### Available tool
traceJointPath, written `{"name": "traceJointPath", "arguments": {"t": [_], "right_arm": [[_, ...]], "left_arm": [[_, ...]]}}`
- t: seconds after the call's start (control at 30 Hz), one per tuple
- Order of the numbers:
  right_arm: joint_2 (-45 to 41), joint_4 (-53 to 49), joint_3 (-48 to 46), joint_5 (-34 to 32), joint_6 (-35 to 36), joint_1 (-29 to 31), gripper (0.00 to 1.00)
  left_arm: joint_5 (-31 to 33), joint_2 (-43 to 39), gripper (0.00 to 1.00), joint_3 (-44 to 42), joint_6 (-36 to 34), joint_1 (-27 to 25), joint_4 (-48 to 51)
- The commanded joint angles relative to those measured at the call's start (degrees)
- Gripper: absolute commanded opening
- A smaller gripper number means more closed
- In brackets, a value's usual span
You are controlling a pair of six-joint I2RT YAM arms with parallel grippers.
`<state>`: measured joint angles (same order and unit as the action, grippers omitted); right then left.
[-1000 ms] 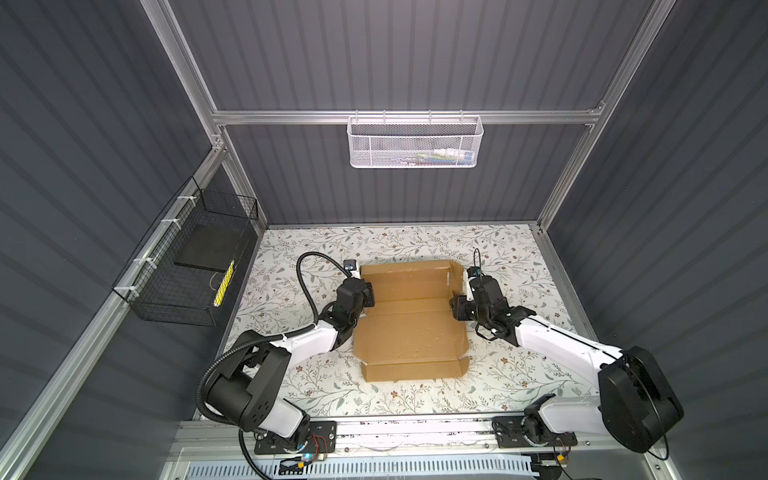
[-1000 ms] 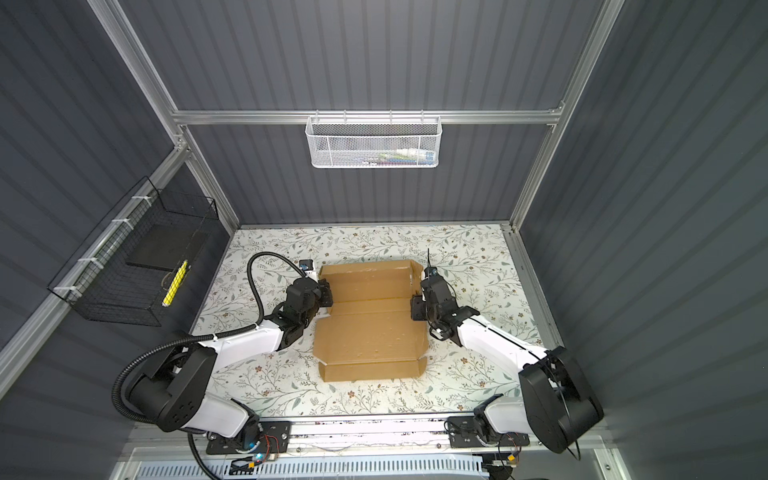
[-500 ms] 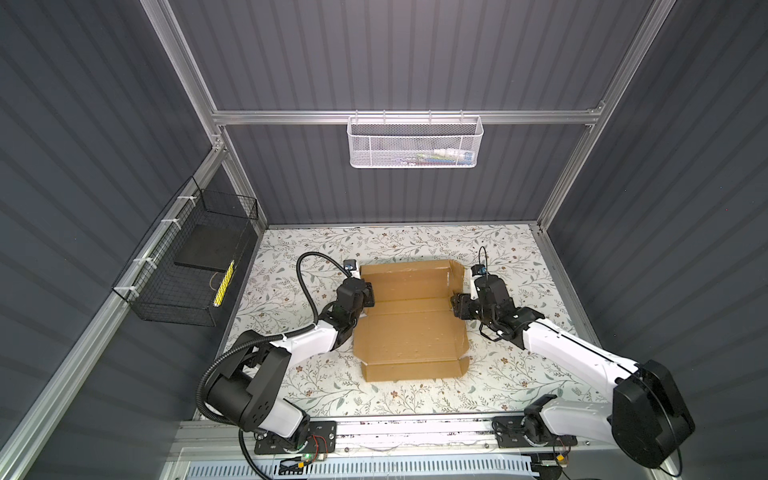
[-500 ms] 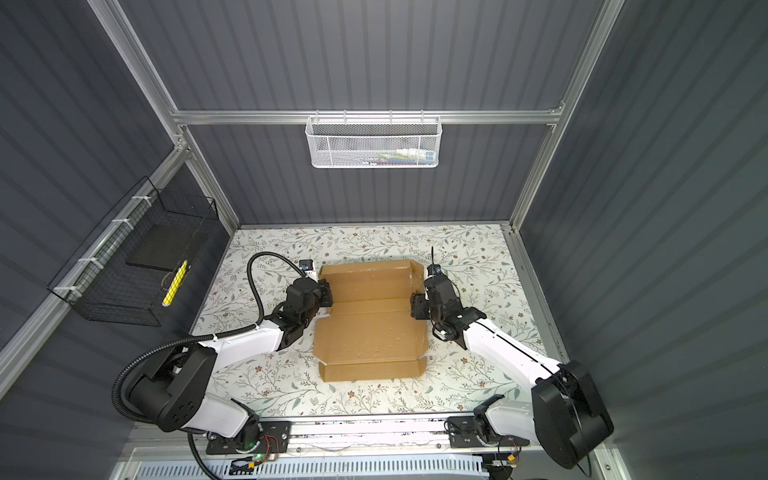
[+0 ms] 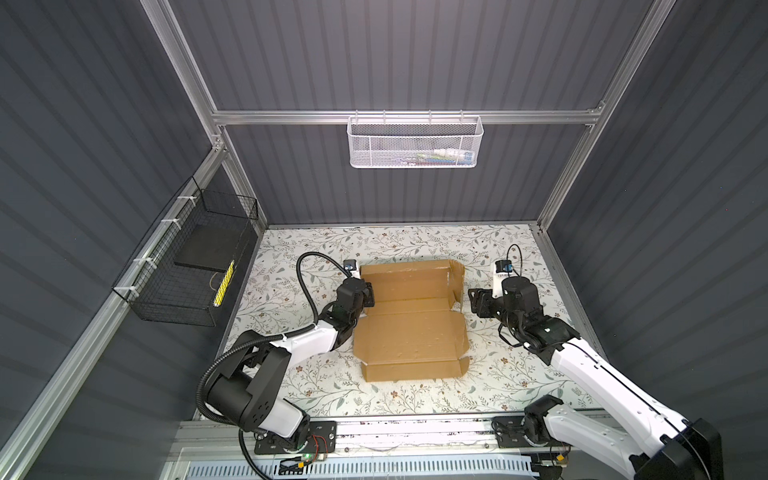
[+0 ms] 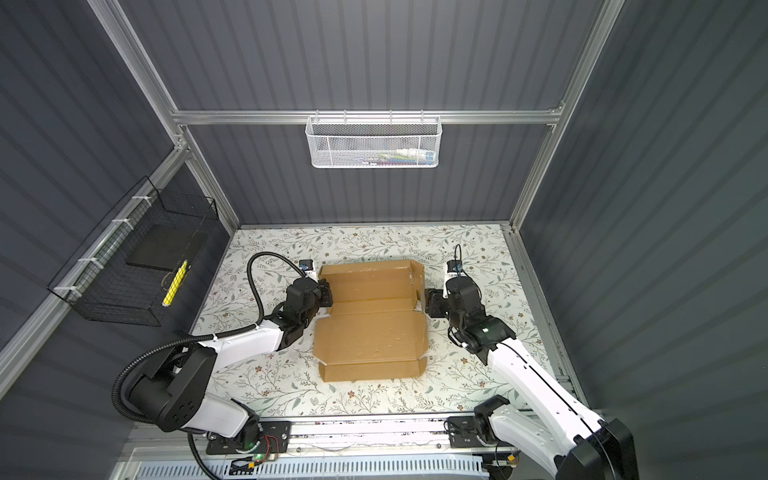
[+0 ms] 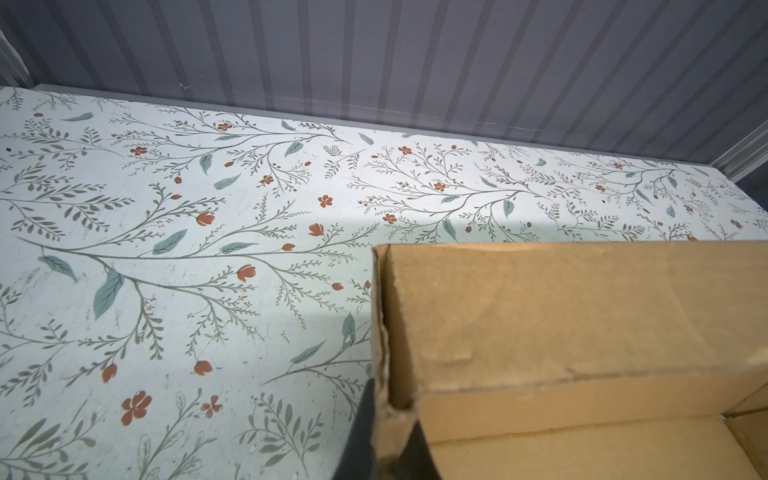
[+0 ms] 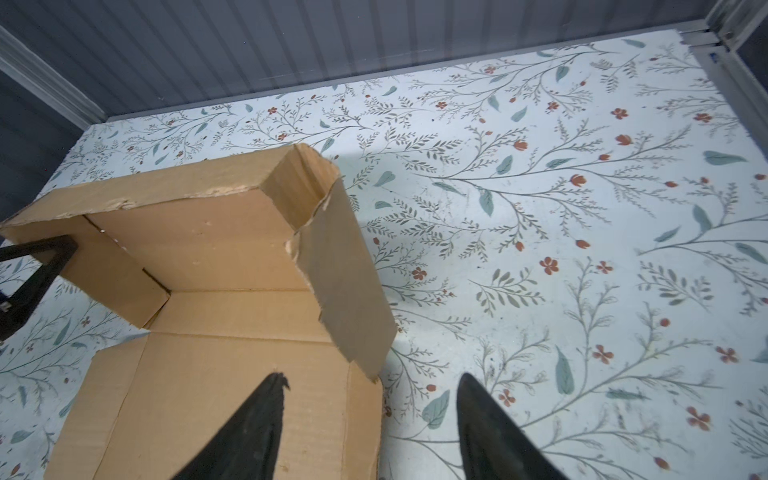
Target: Fold the paper box
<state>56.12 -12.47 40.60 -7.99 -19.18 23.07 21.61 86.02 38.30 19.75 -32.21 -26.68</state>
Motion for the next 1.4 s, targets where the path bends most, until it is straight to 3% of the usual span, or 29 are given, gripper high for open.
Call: {"name": "traceJointPath", "arguments": {"t": [0.0,0.27,0.6,0.97,1.37], "right_arm": [[1.16,0.25,-1.26,1.80,3.24,-3.45,0.66],[11.57,9.76,-1.04,12.02,9.69,-9.46,0.66],[20.12,14.39,1.37,21.65,11.96,-10.15,0.64],[23.05,13.03,4.23,24.73,12.94,-9.86,0.60],[27.14,10.04,9.98,23.45,15.00,-6.77,0.57]], "left_arm": [[-0.46,1.78,0.00,-1.21,-0.02,0.22,5.32],[-0.34,1.78,0.00,-1.13,-0.23,0.21,5.39],[-0.34,2.20,0.00,-0.95,-0.32,0.21,5.38],[-0.91,2.55,0.00,-0.51,-0.31,0.26,5.46],[-1.57,3.08,0.00,0.02,-0.32,0.21,5.45]]}}
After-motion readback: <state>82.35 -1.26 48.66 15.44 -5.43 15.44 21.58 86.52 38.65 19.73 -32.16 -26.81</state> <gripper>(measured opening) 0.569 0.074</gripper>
